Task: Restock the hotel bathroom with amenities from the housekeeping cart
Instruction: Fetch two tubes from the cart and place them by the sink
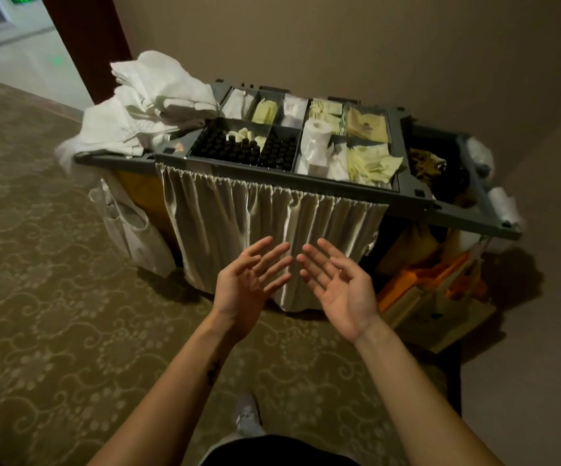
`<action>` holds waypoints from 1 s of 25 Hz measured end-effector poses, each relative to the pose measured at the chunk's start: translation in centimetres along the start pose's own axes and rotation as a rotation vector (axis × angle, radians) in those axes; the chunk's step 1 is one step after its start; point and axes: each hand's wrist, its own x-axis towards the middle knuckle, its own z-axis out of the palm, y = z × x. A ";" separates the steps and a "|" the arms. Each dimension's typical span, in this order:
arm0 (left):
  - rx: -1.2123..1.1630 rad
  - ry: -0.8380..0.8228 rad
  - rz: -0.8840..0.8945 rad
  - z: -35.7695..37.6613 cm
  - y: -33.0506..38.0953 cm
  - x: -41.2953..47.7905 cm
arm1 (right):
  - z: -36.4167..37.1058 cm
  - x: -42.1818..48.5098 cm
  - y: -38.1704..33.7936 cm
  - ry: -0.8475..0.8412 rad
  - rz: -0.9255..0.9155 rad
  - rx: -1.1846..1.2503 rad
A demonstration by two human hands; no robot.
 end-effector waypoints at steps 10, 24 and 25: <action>-0.004 -0.007 0.013 -1.9 11.1 13.5 | 9.1 14.9 -1.5 -0.003 -0.002 -0.024; 0.040 0.124 0.127 1.1 21.1 37.8 | 15.6 42.9 -9.4 -0.158 0.092 -0.044; 0.023 0.135 0.140 1.2 21.7 39.2 | 15.9 44.5 -10.0 -0.161 0.101 -0.051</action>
